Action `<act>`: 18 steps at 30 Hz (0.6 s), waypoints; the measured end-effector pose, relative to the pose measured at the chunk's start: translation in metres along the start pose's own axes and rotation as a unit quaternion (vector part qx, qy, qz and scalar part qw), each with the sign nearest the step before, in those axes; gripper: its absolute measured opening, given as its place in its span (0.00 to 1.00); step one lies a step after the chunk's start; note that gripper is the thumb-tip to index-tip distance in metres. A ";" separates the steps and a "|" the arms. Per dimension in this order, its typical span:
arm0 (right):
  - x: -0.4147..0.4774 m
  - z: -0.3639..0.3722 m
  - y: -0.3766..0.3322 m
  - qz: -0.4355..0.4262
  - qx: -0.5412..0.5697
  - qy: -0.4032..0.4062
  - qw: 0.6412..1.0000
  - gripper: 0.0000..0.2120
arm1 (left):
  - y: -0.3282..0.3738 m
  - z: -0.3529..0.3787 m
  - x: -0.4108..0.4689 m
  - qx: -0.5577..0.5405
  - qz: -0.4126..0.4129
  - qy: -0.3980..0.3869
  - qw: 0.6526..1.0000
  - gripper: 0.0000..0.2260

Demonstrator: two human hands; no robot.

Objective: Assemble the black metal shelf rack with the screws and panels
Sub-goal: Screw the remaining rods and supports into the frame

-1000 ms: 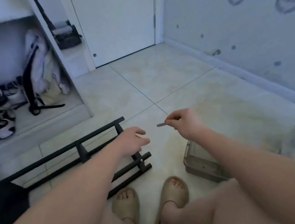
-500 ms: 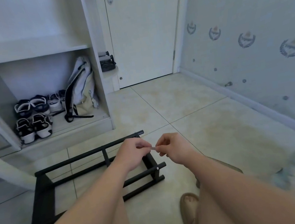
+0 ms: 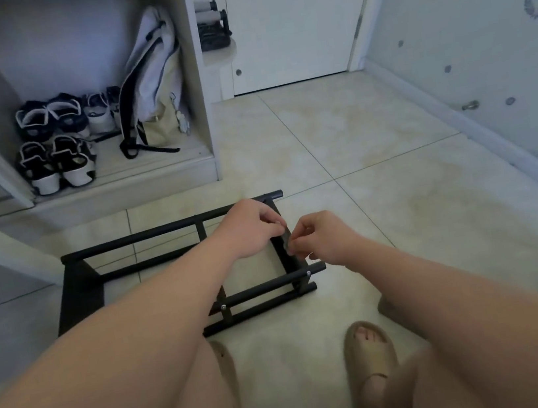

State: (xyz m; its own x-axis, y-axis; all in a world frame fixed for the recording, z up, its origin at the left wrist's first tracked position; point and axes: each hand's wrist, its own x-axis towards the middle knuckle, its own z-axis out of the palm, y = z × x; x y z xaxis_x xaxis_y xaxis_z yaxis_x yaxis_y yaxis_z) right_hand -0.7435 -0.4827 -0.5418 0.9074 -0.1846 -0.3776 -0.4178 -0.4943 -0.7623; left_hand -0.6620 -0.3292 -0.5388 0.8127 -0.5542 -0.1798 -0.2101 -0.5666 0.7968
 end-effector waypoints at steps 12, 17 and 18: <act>0.157 -0.012 0.104 -0.065 -0.377 -0.125 0.916 0.28 | -0.120 0.047 0.127 0.024 -0.162 -0.074 0.984 0.07; 0.215 0.004 0.150 -0.199 -0.560 -0.222 0.773 0.62 | -0.180 0.102 0.147 -0.117 -0.271 -0.032 0.955 0.03; 0.225 0.007 0.155 -0.215 -0.580 -0.233 0.750 0.66 | -0.189 0.112 0.149 -0.145 -0.285 -0.028 0.947 0.02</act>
State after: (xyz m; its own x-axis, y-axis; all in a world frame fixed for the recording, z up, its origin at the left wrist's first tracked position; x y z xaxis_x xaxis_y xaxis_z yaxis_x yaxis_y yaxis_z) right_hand -0.6045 -0.5946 -0.7490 0.7191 0.3878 -0.5766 0.4755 -0.8797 0.0014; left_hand -0.5620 -0.3733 -0.7806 0.7181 -0.2447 -0.6515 0.4181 -0.5967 0.6849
